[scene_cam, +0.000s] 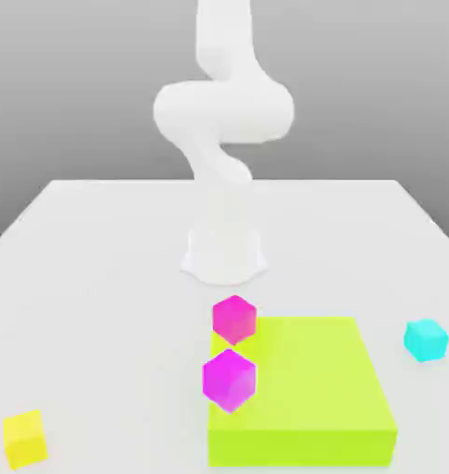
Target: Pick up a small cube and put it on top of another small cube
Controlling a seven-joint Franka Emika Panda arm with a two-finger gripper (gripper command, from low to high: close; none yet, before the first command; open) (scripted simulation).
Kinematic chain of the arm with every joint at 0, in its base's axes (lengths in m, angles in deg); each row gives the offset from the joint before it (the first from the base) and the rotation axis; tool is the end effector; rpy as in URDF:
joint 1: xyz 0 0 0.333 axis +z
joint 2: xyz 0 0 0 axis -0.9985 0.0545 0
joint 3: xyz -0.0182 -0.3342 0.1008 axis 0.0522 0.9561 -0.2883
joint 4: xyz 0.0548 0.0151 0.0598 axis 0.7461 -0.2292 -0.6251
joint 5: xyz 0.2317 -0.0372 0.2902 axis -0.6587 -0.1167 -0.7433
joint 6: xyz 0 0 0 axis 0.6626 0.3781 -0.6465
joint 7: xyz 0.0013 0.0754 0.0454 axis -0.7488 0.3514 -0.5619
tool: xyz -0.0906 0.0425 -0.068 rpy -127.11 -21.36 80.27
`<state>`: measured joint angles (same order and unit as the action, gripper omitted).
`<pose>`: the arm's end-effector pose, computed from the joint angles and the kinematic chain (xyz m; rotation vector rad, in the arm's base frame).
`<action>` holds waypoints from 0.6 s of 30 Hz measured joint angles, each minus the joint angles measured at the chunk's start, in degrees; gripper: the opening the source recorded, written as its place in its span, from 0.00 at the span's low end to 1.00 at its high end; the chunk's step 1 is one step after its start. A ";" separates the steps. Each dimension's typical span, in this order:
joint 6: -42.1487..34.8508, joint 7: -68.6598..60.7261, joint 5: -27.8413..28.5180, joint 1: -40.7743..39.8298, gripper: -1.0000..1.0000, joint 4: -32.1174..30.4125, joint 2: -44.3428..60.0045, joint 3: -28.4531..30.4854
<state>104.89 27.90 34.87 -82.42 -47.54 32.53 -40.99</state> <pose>0.3472 0.0294 0.6834 -2.5677 0.8353 -0.9397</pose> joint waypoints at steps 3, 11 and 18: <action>3.32 -6.82 -1.05 5.45 0.50 -2.30 6.40 -0.53; 11.74 -23.85 -3.28 17.89 0.50 -8.14 22.67 -3.88; 19.17 -36.47 -2.09 26.88 0.50 -13.26 36.88 -9.60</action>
<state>124.05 -8.58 32.77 -55.55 -60.80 69.41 -50.59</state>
